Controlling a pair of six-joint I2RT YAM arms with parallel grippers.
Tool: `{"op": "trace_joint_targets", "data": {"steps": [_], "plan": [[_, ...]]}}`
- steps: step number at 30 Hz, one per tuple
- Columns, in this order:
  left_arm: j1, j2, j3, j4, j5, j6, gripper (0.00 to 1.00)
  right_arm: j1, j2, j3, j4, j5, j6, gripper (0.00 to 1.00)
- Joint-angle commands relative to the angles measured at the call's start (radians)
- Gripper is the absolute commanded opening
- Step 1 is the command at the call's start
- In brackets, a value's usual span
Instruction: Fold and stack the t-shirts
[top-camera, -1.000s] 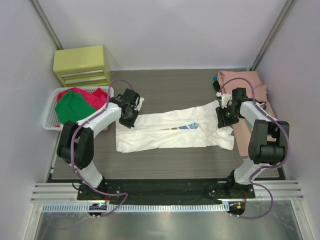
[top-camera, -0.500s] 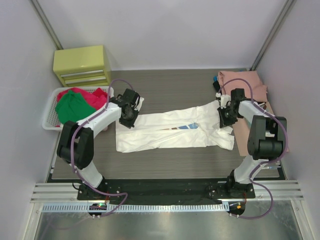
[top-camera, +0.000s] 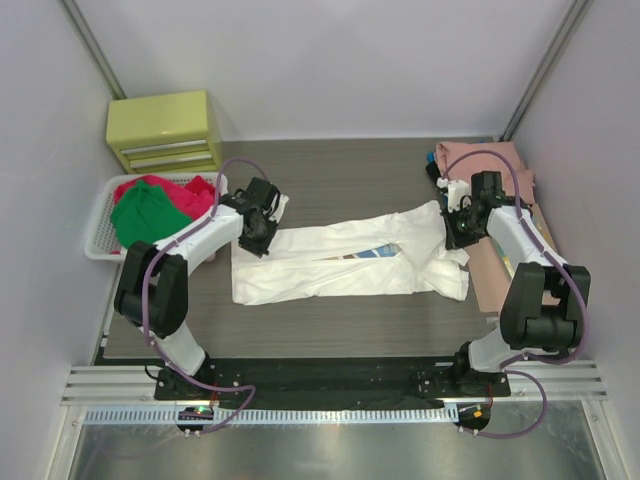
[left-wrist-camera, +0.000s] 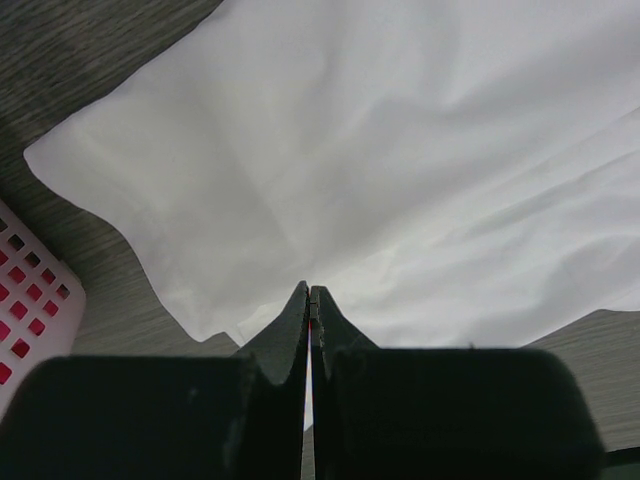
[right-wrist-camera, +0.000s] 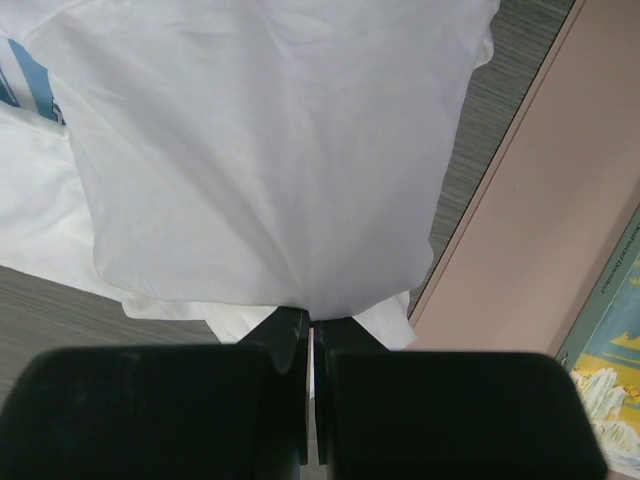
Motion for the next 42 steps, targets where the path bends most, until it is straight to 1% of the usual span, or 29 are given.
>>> {"op": "trace_joint_targets", "data": {"steps": [1,2,4,5,7,8,9,11,15,16,17,18,19,20,24,26,29,30,34,39,42], "plan": [[0.002,0.007,0.039,-0.008,0.021,0.011,0.0,0.004,-0.04,0.017,-0.05,-0.019,-0.027,0.01],[0.002,0.007,0.042,-0.009,0.021,0.011,0.0,0.004,-0.04,0.015,-0.053,-0.016,-0.027,0.07],[0.002,0.007,0.042,-0.013,0.021,0.011,0.0,0.004,-0.032,0.018,-0.056,-0.012,-0.033,0.24],[0.002,0.006,0.044,-0.013,0.021,0.011,0.0,0.004,-0.029,0.026,-0.067,-0.011,-0.035,0.41],[0.002,0.004,0.044,-0.014,0.02,0.012,0.0,0.004,-0.025,0.03,-0.078,-0.011,-0.041,0.54],[0.002,0.004,0.044,-0.014,0.018,0.014,0.0,0.004,-0.026,0.032,-0.078,-0.009,-0.041,0.63],[0.002,0.004,0.042,-0.016,0.018,0.014,0.0,0.004,-0.028,0.032,-0.079,-0.011,-0.046,0.66],[0.002,0.006,0.042,-0.014,0.018,0.014,0.0,0.004,-0.028,0.037,-0.087,-0.008,-0.046,0.68],[0.002,0.012,0.041,-0.016,0.021,0.014,0.0,0.004,-0.031,0.031,-0.073,-0.002,-0.049,0.67],[0.002,0.013,0.041,-0.014,0.023,0.014,0.0,0.004,-0.025,0.027,-0.043,0.004,-0.038,0.63],[0.002,0.013,0.041,-0.014,0.024,0.014,0.0,0.004,-0.019,0.021,-0.024,0.006,-0.032,0.47],[0.002,0.016,0.044,-0.016,0.024,0.014,0.0,0.004,-0.012,0.023,-0.012,0.007,-0.023,0.37],[0.0,0.015,0.045,-0.019,0.024,0.014,0.0,0.004,-0.005,0.026,0.013,0.011,-0.011,0.09],[0.002,0.013,0.044,-0.019,0.021,0.015,0.0,0.004,-0.003,0.035,0.017,0.011,0.014,0.01],[0.002,-0.014,0.018,-0.008,0.009,0.023,0.0,0.004,-0.026,0.044,0.03,-0.029,0.04,0.01],[0.002,-0.016,0.009,0.007,0.005,0.025,0.0,0.004,-0.016,0.031,0.073,-0.028,0.077,0.01],[0.002,0.009,0.033,-0.003,0.004,0.02,0.0,0.007,0.088,0.017,0.137,-0.054,0.108,0.01],[0.002,0.012,0.041,-0.008,0.004,0.02,0.0,0.007,0.168,0.02,0.152,-0.063,0.127,0.01],[0.002,0.006,0.044,-0.019,-0.008,0.025,0.0,0.008,0.296,0.02,0.205,-0.086,0.155,0.01],[0.002,-0.02,0.009,0.01,-0.019,0.028,0.0,0.007,0.308,-0.02,0.212,-0.075,0.135,0.01],[0.002,-0.005,0.019,0.004,-0.015,0.028,0.0,0.007,0.29,-0.028,0.22,-0.069,0.131,0.01]]}}
